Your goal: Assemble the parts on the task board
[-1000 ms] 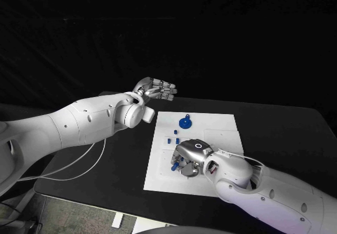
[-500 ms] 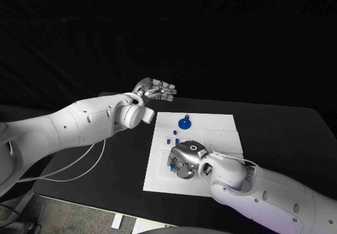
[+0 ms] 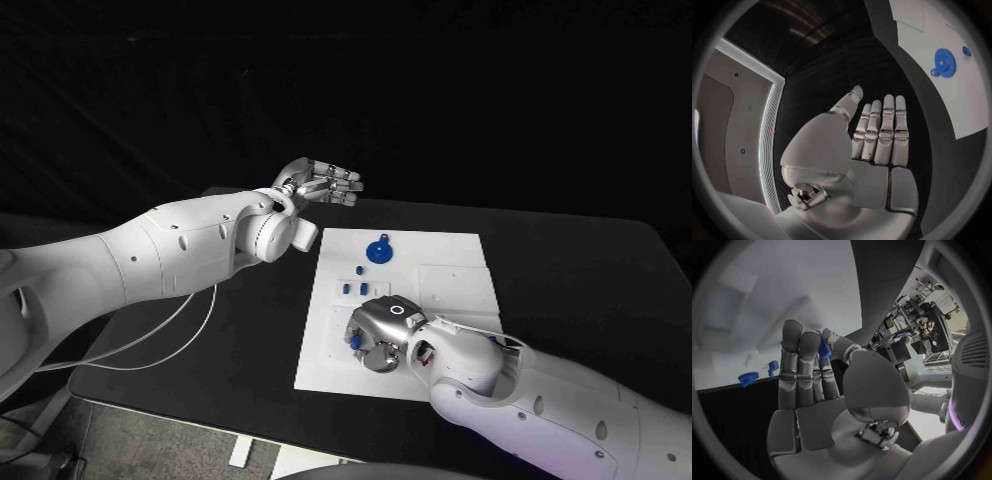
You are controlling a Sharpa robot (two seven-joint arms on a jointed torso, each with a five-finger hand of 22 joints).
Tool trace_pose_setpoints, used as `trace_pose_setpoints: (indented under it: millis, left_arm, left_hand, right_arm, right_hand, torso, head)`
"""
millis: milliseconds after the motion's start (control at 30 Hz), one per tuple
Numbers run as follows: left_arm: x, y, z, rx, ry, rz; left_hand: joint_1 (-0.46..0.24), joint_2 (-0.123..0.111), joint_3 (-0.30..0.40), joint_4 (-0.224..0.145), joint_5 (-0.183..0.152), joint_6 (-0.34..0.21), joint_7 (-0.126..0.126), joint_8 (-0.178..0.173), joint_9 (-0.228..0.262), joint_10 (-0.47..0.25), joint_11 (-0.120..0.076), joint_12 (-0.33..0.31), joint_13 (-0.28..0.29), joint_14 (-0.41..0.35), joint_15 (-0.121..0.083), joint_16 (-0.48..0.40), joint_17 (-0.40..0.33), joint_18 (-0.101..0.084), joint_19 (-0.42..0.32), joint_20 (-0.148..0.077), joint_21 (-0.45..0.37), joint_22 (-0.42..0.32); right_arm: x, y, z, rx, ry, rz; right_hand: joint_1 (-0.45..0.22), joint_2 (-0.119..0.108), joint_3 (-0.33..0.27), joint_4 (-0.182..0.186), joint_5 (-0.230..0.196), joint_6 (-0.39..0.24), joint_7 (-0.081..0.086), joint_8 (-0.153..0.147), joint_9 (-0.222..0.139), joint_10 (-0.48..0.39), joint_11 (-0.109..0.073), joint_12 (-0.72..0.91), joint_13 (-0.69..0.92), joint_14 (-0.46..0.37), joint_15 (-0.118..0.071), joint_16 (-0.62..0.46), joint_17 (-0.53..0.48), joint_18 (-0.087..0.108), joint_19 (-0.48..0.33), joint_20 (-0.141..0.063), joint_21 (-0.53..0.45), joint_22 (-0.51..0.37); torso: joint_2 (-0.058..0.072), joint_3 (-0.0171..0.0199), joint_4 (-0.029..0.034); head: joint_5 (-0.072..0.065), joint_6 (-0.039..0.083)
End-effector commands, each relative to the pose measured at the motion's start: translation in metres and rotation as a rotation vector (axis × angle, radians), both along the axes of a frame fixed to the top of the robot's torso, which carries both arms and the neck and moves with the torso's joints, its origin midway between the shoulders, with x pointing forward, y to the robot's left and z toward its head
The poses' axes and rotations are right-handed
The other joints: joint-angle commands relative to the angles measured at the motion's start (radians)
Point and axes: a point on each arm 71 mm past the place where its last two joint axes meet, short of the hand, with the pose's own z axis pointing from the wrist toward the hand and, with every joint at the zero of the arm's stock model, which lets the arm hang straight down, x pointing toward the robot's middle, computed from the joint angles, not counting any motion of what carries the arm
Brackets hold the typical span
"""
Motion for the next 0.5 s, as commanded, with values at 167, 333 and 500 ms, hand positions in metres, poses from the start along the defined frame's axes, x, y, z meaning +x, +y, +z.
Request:
trace_pose_setpoints:
  millis: [167,333,500]
  left_arm:
    - [0.000,-0.001,0.001,-0.005,0.000,-0.014]
    - [0.000,0.000,0.001,-0.003,0.004,-0.015]
    - [0.000,0.002,0.000,0.000,0.008,-0.012]
  left_hand:
    - [0.006,0.002,-0.003,0.003,-0.003,-0.007,0.001,-0.003,-0.001,-0.005,0.002,-0.004,-0.001,-0.004,0.000,-0.003,0.001,-0.008,0.005,0.001,0.006,-0.001]
    - [0.006,0.001,-0.004,0.004,-0.004,-0.010,0.001,-0.003,-0.001,-0.007,0.003,-0.004,-0.001,-0.007,0.001,-0.004,0.001,-0.009,0.004,0.002,0.005,-0.003]
    - [0.006,0.000,-0.005,0.004,-0.004,-0.011,0.002,-0.003,-0.001,-0.008,0.004,-0.004,-0.001,-0.009,0.002,-0.004,0.001,-0.009,0.004,0.003,0.005,-0.003]
  right_arm:
    - [-0.001,-0.002,-0.002,0.022,0.014,-0.007]
    - [0.000,-0.003,0.003,0.087,-0.012,-0.025]
    - [-0.001,-0.004,0.009,0.168,-0.037,-0.041]
  right_hand:
    - [0.018,-0.038,-0.118,0.019,0.046,-0.043,-0.016,-0.002,-0.001,-0.100,0.023,-0.001,-0.001,-0.002,0.019,0.001,-0.012,0.024,0.035,0.021,-0.022,-0.017]
    - [0.077,-0.049,-0.261,0.079,0.052,-0.098,-0.025,-0.001,-0.002,-0.166,0.038,0.006,0.000,-0.008,0.030,0.009,-0.016,0.042,0.037,0.032,-0.030,-0.028]
    - [0.102,-0.071,-0.282,0.120,0.048,-0.131,-0.037,-0.002,-0.002,-0.181,0.042,0.008,0.000,-0.008,0.033,0.011,-0.020,0.048,0.038,0.036,-0.028,-0.034]
  torso:
    - [0.000,0.0011,-0.0004]
    - [0.000,0.0005,0.0002]
    - [0.000,0.0008,0.0005]
  head:
    - [-0.001,0.000]
    - [-0.005,0.002]
    - [-0.007,0.005]
